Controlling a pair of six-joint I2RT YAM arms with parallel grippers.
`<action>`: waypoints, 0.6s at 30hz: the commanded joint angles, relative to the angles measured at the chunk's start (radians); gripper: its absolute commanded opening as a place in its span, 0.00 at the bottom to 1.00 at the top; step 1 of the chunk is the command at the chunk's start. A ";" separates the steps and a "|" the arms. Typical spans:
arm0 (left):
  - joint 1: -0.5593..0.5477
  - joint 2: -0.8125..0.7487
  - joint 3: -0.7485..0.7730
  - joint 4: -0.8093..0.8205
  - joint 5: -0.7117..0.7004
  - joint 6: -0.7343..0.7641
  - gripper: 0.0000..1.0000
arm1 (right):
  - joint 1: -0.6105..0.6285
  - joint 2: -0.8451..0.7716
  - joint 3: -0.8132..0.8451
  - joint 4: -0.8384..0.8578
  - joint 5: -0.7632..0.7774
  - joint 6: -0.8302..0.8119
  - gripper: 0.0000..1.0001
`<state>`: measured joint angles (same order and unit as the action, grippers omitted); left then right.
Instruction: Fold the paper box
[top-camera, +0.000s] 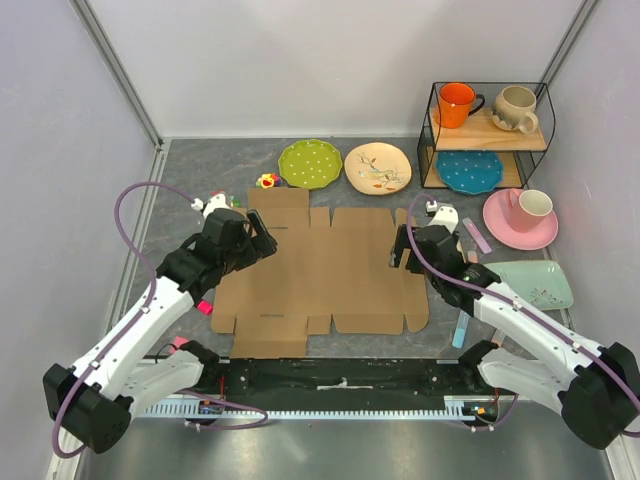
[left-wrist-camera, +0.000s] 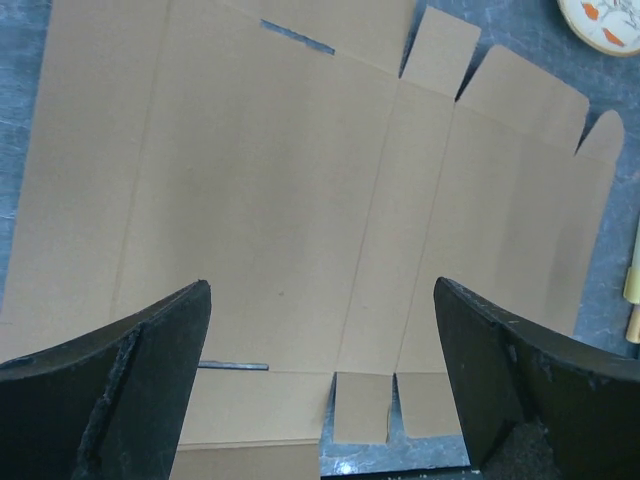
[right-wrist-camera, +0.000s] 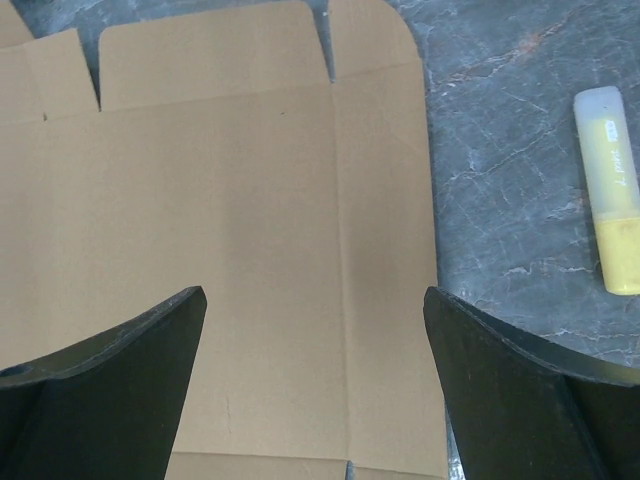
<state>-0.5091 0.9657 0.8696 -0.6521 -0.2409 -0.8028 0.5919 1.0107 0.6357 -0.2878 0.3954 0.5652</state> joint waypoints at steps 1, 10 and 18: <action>0.050 -0.002 0.020 0.019 -0.064 0.077 0.99 | -0.001 -0.037 -0.008 0.018 -0.081 -0.033 0.98; 0.497 0.273 0.094 0.023 0.270 0.232 0.96 | -0.001 -0.037 0.009 0.064 -0.211 -0.030 0.98; 0.546 0.482 0.109 0.048 0.373 0.321 0.88 | 0.000 -0.095 -0.019 0.068 -0.288 -0.018 0.98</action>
<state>0.0360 1.3968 0.9508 -0.6250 0.0635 -0.5758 0.5919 0.9527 0.6289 -0.2584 0.1635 0.5453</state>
